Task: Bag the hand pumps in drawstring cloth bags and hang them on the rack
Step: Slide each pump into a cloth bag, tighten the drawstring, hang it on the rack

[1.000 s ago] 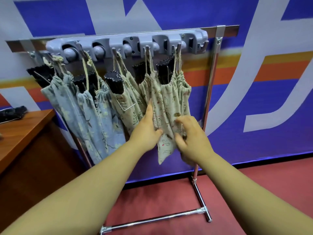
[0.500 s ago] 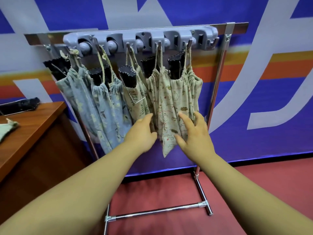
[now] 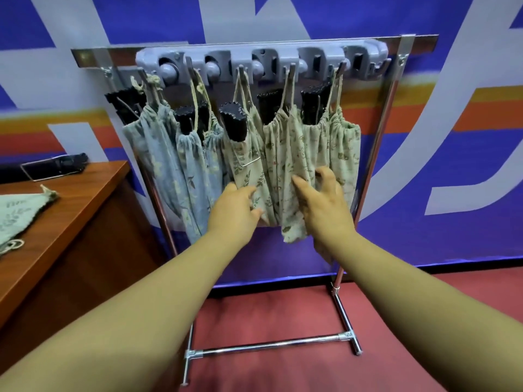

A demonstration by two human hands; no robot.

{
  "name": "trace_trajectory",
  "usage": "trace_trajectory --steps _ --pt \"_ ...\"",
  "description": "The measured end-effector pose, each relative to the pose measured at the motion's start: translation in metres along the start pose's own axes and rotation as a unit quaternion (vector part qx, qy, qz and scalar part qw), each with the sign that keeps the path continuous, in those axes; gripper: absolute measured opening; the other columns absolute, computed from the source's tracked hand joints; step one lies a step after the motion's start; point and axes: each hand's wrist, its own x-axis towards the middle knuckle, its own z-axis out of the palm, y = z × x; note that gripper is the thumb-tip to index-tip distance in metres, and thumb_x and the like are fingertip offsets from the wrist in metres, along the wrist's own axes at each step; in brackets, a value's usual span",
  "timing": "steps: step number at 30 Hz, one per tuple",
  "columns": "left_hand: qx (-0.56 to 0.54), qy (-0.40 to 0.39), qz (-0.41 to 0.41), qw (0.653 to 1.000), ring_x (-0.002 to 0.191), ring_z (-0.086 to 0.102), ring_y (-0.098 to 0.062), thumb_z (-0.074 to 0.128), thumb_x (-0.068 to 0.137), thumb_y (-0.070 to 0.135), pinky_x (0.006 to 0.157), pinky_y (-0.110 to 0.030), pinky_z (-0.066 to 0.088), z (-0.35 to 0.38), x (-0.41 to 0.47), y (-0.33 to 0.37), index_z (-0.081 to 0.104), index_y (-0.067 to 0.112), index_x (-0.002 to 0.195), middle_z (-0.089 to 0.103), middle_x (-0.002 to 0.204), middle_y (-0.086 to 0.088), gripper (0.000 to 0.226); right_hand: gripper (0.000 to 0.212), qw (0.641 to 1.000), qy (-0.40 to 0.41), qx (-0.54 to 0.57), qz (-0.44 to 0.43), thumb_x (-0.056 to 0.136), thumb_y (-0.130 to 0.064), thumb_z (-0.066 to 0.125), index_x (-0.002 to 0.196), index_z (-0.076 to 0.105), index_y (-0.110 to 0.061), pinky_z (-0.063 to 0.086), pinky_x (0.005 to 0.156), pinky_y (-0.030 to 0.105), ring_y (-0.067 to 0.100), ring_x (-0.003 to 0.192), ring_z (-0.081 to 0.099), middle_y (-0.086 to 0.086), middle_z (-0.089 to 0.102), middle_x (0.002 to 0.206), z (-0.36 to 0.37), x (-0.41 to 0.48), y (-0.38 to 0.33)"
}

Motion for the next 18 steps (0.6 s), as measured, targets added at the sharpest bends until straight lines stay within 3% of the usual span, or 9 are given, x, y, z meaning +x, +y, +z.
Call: trace_trajectory --steps 2,5,7,9,13,18 --pt "-0.009 0.011 0.011 1.0 0.094 0.058 -0.021 0.071 0.094 0.035 0.085 -0.034 0.051 -0.007 -0.004 -0.002 0.063 0.022 0.135 0.048 0.112 0.0 0.044 0.068 0.999 0.013 -0.031 0.01 0.084 -0.003 0.061 0.143 0.044 -0.031 0.052 0.091 0.051 0.042 0.117 0.041 0.01 0.018 0.15 -0.001 0.004 0.008" --pt "-0.01 0.027 0.011 1.0 0.101 0.063 -0.024 0.072 0.094 0.031 0.09 -0.038 0.053 -0.019 -0.01 -0.005 0.07 0.021 0.121 0.056 0.112 -0.001 0.03 0.064 0.998 0.005 -0.058 0.028 0.084 -0.012 0.066 0.142 0.044 -0.028 0.053 0.089 0.051 0.043 0.114 0.043 0.012 0.019 0.15 -0.005 0.009 0.02" --pt "-0.005 0.036 0.009 0.999 0.099 0.063 -0.024 0.07 0.094 0.022 0.084 -0.035 0.05 -0.025 -0.014 -0.01 0.071 0.021 0.113 0.057 0.111 -0.001 0.019 0.059 0.997 0.016 -0.07 0.036 0.085 -0.013 0.066 0.138 0.045 -0.026 0.054 0.086 0.051 0.043 0.112 0.045 0.014 0.021 0.149 -0.008 0.012 0.025" --pt "0.002 0.048 0.005 0.999 0.096 0.062 -0.023 0.063 0.095 0.012 0.079 -0.032 0.044 -0.03 -0.019 -0.016 0.07 0.021 0.108 0.056 0.11 0.0 0.017 0.055 0.996 0.016 -0.074 0.04 0.086 -0.006 0.063 0.135 0.045 -0.025 0.056 0.082 0.052 0.042 0.11 0.045 0.013 0.021 0.148 -0.009 0.013 0.028" --pt "0.013 0.072 -0.009 0.997 0.097 0.06 -0.024 0.057 0.094 0.003 0.082 -0.032 0.045 -0.04 -0.023 -0.029 0.069 0.017 0.108 0.057 0.113 -0.004 0.022 0.052 0.997 0.017 -0.064 0.05 0.087 -0.004 0.058 0.134 0.046 -0.023 0.055 0.082 0.054 0.043 0.109 0.046 0.014 0.021 0.148 -0.012 0.013 0.027" --pt "0.019 0.077 -0.006 0.997 0.091 0.055 -0.022 0.055 0.092 0.001 0.081 -0.034 0.044 -0.043 -0.022 -0.034 0.065 0.016 0.1 0.056 0.106 -0.004 0.02 0.074 1.0 -0.004 0.01 0.007 0.083 -0.003 0.061 0.145 0.04 -0.037 0.056 0.084 0.046 0.039 0.116 0.048 0.011 0.024 0.147 -0.012 0.0 0.018"
